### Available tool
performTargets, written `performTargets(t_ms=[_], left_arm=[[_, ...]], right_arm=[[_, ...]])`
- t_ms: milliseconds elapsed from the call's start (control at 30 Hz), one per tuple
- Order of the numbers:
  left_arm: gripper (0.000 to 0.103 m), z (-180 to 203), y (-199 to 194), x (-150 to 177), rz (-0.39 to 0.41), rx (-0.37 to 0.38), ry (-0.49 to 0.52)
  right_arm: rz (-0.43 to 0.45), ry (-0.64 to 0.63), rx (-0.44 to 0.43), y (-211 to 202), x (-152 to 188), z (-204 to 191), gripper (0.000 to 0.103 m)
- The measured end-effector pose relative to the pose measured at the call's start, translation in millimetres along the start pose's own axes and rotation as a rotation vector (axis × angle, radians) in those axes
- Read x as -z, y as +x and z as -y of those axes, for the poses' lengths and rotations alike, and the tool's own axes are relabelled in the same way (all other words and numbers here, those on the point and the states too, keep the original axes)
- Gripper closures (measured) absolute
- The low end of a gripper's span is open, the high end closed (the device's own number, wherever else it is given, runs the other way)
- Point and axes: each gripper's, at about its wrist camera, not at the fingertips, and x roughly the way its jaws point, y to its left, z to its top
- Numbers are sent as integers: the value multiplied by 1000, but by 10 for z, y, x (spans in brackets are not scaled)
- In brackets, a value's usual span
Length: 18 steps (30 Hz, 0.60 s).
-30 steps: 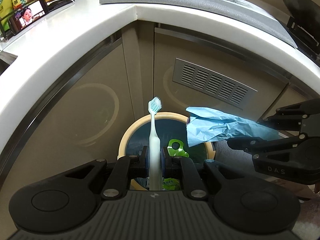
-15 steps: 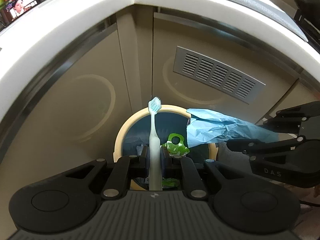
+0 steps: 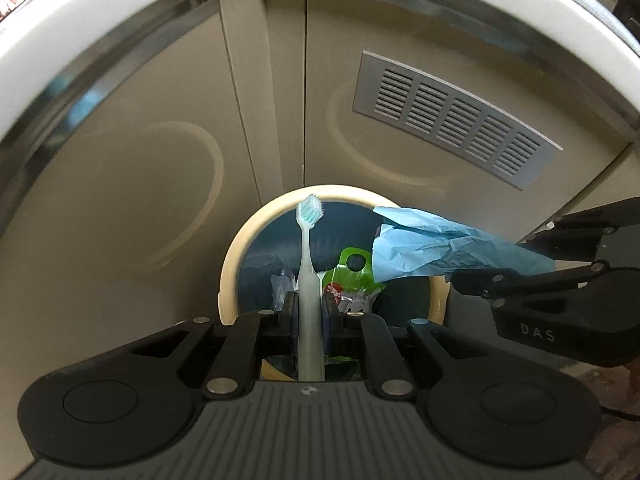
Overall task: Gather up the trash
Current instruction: 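Lower both tools into the bin opening holding the toothbrush and glove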
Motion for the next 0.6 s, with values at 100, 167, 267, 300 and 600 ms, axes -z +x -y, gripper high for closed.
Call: performTargets(t_ms=[100, 167, 267, 300, 600], left_arm=[[91, 2, 110, -23, -22, 1, 0], [91, -1, 191, -43, -40, 4, -2], [91, -21, 305, -58, -70, 10, -7], [91, -19, 352, -74, -80, 12, -9], [91, -56, 758, -131, -166, 23, -22]], right_arm=[[-20, 12, 3, 79, -25, 19, 74], [-32, 18, 5, 104, -7, 26, 74], [-50, 25, 9, 179, -30, 50, 74], [-56, 27, 11, 206, -55, 44, 74], [-117, 26, 26, 575, -131, 104, 74]])
